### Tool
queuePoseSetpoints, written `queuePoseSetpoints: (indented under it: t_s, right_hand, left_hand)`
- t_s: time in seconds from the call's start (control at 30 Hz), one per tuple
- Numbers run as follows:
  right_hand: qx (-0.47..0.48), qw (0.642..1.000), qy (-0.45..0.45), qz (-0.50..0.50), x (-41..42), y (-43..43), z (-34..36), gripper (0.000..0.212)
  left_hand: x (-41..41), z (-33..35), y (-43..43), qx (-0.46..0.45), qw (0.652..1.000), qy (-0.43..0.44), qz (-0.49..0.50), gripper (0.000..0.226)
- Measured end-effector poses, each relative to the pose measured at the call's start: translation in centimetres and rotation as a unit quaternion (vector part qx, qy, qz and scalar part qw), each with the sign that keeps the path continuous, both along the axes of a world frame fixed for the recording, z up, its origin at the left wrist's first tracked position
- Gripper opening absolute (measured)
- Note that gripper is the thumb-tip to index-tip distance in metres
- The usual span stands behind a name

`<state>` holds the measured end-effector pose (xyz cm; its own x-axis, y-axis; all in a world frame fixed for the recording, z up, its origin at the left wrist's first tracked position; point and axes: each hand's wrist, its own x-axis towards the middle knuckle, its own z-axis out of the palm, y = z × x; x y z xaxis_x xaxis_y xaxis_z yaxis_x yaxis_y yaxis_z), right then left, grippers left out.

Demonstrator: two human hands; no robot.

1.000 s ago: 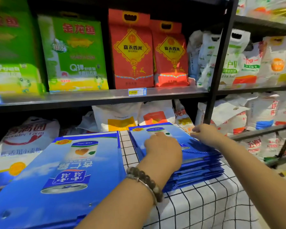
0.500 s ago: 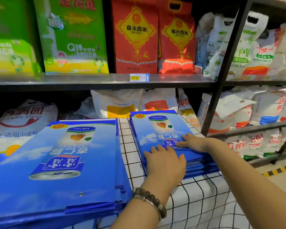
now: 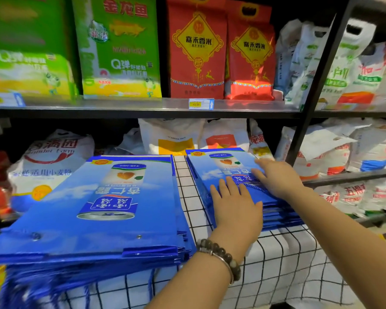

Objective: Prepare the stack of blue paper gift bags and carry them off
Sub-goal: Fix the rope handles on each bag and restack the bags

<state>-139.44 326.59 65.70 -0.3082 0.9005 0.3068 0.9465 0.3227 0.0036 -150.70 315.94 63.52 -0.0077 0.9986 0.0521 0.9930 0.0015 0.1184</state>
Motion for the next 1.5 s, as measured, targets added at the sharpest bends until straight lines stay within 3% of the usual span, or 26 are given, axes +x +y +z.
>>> queuePoseSetpoints:
  t_s: [0.1, 0.23, 0.33, 0.47, 0.57, 0.7, 0.87, 0.97, 1.1, 1.2, 1.3, 1.37, 1.5]
  right_hand:
    - [0.070, 0.994, 0.075, 0.048, -1.4, -1.4, 1.3, 0.043]
    - [0.011, 0.971, 0.204, 0.122, -5.5, -4.6, 2.3, 0.035]
    - [-0.093, 0.942, 0.259, 0.195, -9.5, -7.5, 2.5, 0.031]
    - [-0.218, 0.907, 0.213, 0.291, -14.5, -11.5, 2.5, 0.031]
    - [-0.277, 0.890, 0.108, 0.346, -17.4, -13.8, 2.4, 0.040]
    - [-0.340, 0.886, -0.001, 0.317, -18.6, -14.3, 1.3, 0.049]
    - [-0.357, 0.887, 0.002, 0.292, -18.9, -13.7, 0.5, 0.056]
    - [-0.354, 0.891, 0.003, 0.283, -19.0, -13.6, 0.5, 0.056]
    - [-0.351, 0.891, 0.013, 0.286, -18.9, -13.8, 0.3, 0.055]
    - [-0.347, 0.893, 0.021, 0.287, -18.9, -13.9, 0.3, 0.055]
    - [-0.334, 0.895, 0.033, 0.295, -19.1, -14.1, 0.5, 0.051]
    - [-0.329, 0.893, 0.054, 0.302, -19.3, -14.4, 0.4, 0.046]
    - [-0.289, 0.885, 0.160, 0.329, -19.2, -15.0, 0.2, 0.026]
  left_hand:
    - [-0.7, 1.9, -2.6, 0.020, 0.999, 0.029, -0.014, 0.058]
    - [-4.6, 4.8, -6.2, 0.044, 0.999, 0.027, 0.005, 0.046]
    - [-9.4, 6.2, -8.7, 0.050, 0.997, -0.003, 0.052, 0.043]
    - [-16.2, 6.0, -11.3, -0.006, 0.989, 0.000, 0.149, 0.045]
    - [-19.4, 4.8, -12.5, -0.047, 0.977, 0.028, 0.205, 0.043]
    - [-21.1, 4.6, -14.4, -0.054, 0.984, -0.047, 0.163, 0.038]
    - [-24.1, 5.8, -17.0, -0.003, 0.992, -0.034, 0.119, 0.014]
    - [-25.1, 6.4, -18.1, 0.044, 0.989, 0.017, 0.140, 0.037]
    - [-25.0, 6.4, -18.0, 0.056, 0.988, 0.073, 0.122, 0.030]
    - [-24.7, 6.5, -17.3, 0.063, 0.990, -0.015, 0.122, 0.029]
    - [-23.5, 6.6, -16.7, 0.065, 0.973, -0.203, 0.085, 0.044]
    - [-22.7, 6.6, -16.5, 0.086, 0.935, -0.338, 0.062, 0.047]
    - [-21.1, 6.8, -15.8, 0.118, 0.831, -0.542, 0.040, 0.031]
